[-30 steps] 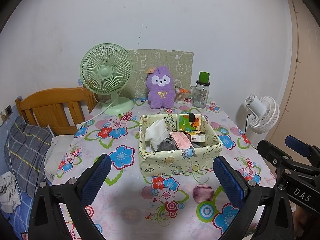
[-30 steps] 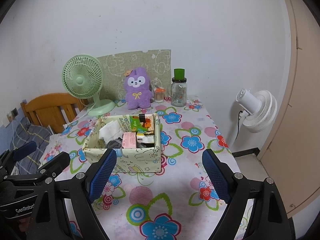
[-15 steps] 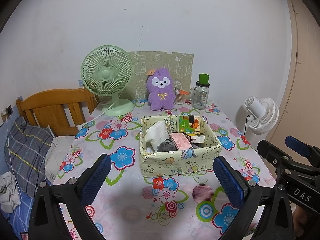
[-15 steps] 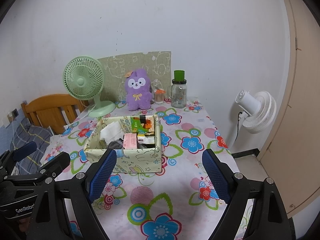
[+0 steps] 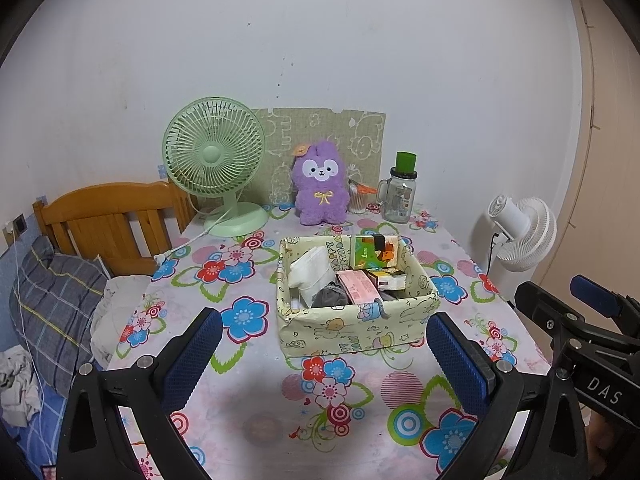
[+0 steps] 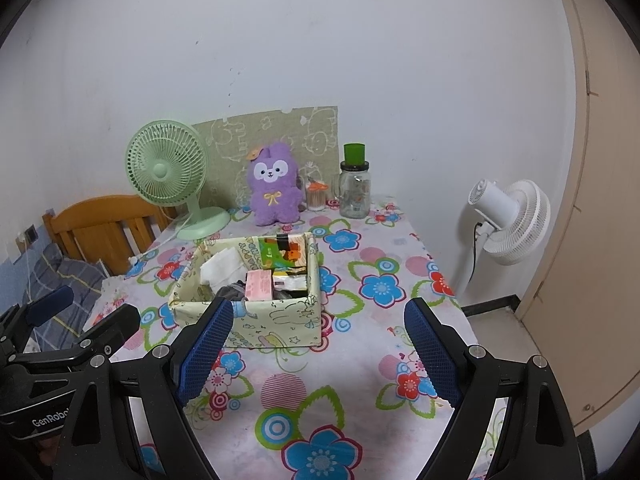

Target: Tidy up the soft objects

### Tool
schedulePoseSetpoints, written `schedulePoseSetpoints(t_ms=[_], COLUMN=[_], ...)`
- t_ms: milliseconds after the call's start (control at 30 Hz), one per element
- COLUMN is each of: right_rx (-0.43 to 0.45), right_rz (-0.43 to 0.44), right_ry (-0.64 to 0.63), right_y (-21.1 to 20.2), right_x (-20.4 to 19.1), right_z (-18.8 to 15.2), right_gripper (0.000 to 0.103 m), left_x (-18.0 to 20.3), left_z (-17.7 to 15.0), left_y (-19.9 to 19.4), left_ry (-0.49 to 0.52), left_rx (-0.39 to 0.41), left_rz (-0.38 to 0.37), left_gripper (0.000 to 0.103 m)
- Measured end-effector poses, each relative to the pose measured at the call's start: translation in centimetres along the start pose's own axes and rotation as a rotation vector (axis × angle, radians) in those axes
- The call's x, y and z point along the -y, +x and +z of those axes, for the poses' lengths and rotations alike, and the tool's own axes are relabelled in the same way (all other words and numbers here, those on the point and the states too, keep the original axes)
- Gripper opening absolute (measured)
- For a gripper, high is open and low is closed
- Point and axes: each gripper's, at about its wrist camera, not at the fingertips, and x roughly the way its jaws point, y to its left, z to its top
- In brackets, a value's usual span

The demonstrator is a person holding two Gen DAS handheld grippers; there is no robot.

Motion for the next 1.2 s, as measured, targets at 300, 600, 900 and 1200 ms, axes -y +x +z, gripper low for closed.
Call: schedulePoseSetpoints(t_ms=[300, 600, 900, 1200], right_rx=[0.003, 0.006, 0.007, 0.01], right_rz=[0.004, 0.009, 0.01, 0.009], right_ry=[0.001, 0.004, 0.008, 0.01], right_y=[-0.2, -0.28, -0.26, -0.33], right_x=[-0.09, -0.31, -0.19, -0.08], right_z=[0.02, 0.1, 0.07, 0.13], right_gripper=[0.089, 0.089, 0.089, 0.089], left_x=[-0.11, -0.27, -0.25, -0.2], left_z=[-0.05, -0.21, -0.22, -0.22], left_y=[-0.27, -0.47, -0.46, -0.47], left_ry=[-0.001, -0.004, -0.004, -0.003], left_rx=[0.007, 0.01, 0.01, 0.011], left_rz=[0.005, 0.008, 0.009, 0.009], left_gripper=[0.103, 0.103, 0.103, 0.103])
